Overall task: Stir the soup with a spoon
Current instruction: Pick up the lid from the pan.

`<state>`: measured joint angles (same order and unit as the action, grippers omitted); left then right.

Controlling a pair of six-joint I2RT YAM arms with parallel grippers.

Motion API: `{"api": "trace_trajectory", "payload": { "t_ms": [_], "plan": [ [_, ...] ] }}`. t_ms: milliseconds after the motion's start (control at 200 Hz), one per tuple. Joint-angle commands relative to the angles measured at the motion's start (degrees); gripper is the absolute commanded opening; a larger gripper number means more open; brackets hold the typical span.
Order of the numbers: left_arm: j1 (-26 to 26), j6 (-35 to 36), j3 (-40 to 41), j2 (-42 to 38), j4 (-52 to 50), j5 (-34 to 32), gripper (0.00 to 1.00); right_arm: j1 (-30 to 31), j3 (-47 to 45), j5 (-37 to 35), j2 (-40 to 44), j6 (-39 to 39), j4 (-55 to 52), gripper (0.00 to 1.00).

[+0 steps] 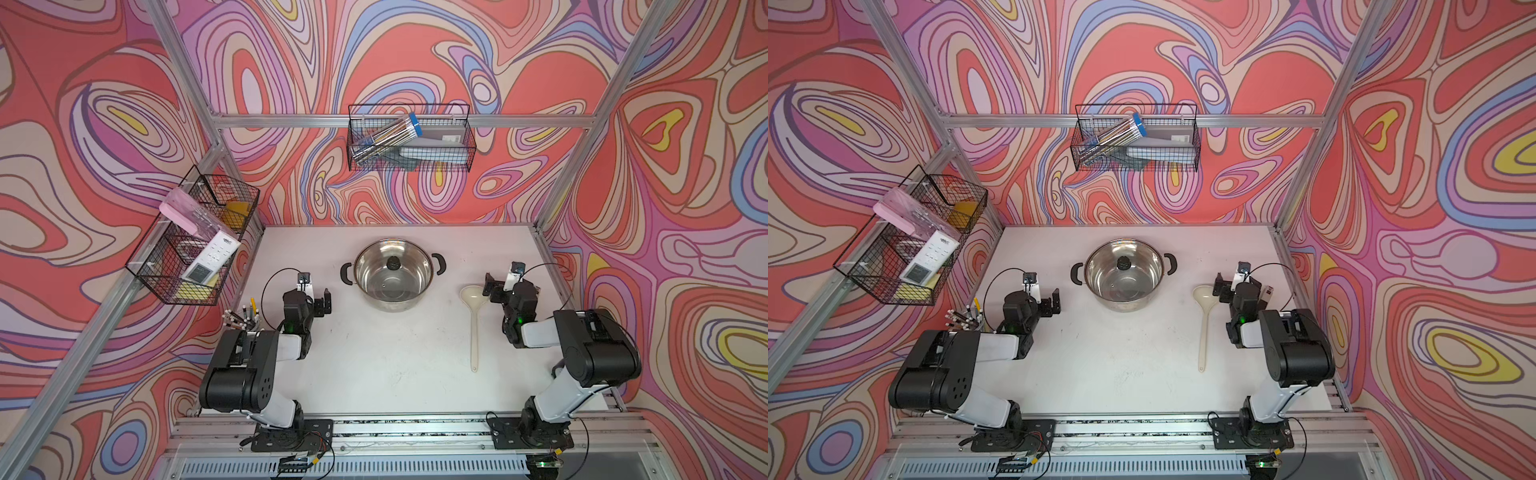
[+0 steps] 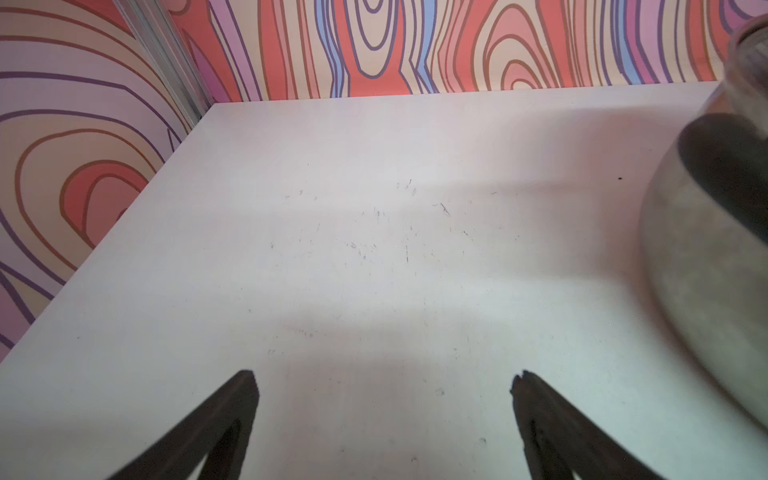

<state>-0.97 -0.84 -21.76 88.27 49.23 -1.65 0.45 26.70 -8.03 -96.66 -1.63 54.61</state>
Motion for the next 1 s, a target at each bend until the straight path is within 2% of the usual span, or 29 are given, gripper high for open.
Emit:
{"api": "trace_trajectory", "payload": {
  "t_ms": [0, 516, 606, 686, 726, 846, 921, 997],
  "plan": [
    [0.4, 0.1, -0.3, -0.3, 0.5, 0.2, 0.99, 0.3, -0.2, 0.1, -0.6, -0.3, 0.6, 0.98],
    [0.4, 0.3, -0.6, -0.3, -0.1, 0.3, 0.99, 0.3, 0.1, 0.2, -0.6, -0.4, 0.4, 0.98],
    [0.4, -0.4, 0.1, -1.0, 0.7, -1.0, 0.99, 0.3, -0.3, -0.1, -0.2, -0.4, 0.7, 0.98],
    [0.2, -0.9, 0.1, -4.3, -2.1, -3.4, 0.99, 0.3, 0.0, -2.7, 3.4, -1.2, -3.2, 0.98],
    [-0.3, -0.9, -0.8, -6.7, -5.9, -4.7, 0.99, 0.3, 0.5, -4.1, 6.3, -1.7, -6.6, 0.98],
    [-1.6, -4.6, -9.1, -15.5, -28.5, -9.9, 0.99, 0.3, 3.4, -9.0, 15.2, -5.4, -18.8, 0.98],
    [-2.0, -9.4, -14.3, -19.5, -41.3, -12.1, 0.99, 0.3, 9.9, -15.0, 19.7, -12.8, -35.5, 0.98],
    [-2.4, -14.9, -18.6, -22.7, -51.8, -11.5, 0.99, 0.3, 19.2, -16.9, 20.9, -17.0, -54.1, 0.98]
  ]
}}
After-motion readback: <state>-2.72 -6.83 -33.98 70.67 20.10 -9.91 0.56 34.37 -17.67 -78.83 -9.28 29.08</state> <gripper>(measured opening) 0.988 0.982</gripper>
